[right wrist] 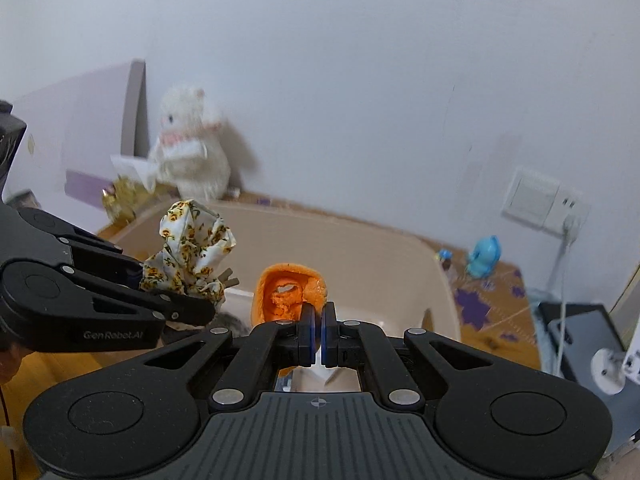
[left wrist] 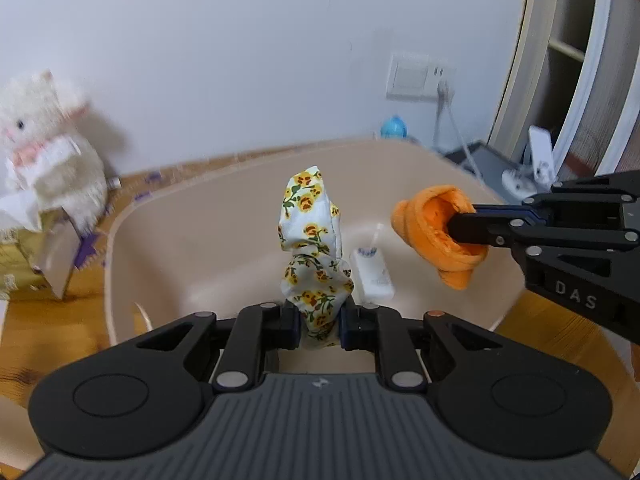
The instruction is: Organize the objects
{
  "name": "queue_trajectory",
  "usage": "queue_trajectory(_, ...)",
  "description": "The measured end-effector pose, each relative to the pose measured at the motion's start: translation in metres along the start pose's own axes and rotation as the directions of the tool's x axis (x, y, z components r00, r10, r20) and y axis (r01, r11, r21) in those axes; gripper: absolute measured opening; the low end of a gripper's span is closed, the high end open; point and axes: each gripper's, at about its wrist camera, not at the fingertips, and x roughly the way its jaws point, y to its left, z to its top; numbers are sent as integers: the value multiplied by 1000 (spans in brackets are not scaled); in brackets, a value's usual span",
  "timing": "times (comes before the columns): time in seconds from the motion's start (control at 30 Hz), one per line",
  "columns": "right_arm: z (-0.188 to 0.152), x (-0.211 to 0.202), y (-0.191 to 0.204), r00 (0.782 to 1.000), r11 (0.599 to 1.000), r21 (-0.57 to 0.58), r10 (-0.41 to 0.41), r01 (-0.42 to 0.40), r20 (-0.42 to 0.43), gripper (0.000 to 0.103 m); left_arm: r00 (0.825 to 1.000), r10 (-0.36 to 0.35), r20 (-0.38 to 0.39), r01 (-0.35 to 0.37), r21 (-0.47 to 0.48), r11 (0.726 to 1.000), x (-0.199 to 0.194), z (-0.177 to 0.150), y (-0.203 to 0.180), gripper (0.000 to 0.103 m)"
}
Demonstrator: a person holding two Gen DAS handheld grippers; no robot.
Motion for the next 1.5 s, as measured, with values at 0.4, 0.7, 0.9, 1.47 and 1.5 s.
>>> queue_trajectory(0.4,-17,28,-1,996,1000,8,-8,9,-87,39,996,30,-80,-30,6,1000,23,-9,6,47)
queue_trajectory(0.7,-10,-7,7,999,999,21,-34,35,-35,76,996,82,-16,-82,-5,997,-13,-3,3,78)
queue_trajectory(0.9,-8,-34,14,999,999,12,-52,52,-1,81,994,99,36,-99,1,995,-46,-4,-4,80)
queue_trajectory(1.47,-35,-112,37,997,994,78,-74,72,27,97,980,138,145,-136,-22,990,-141,-54,-8,89)
queue_trajectory(1.5,-37,-117,37,997,994,88,-73,71,26,97,980,136,146,-133,-32,991,-146,-59,-8,89)
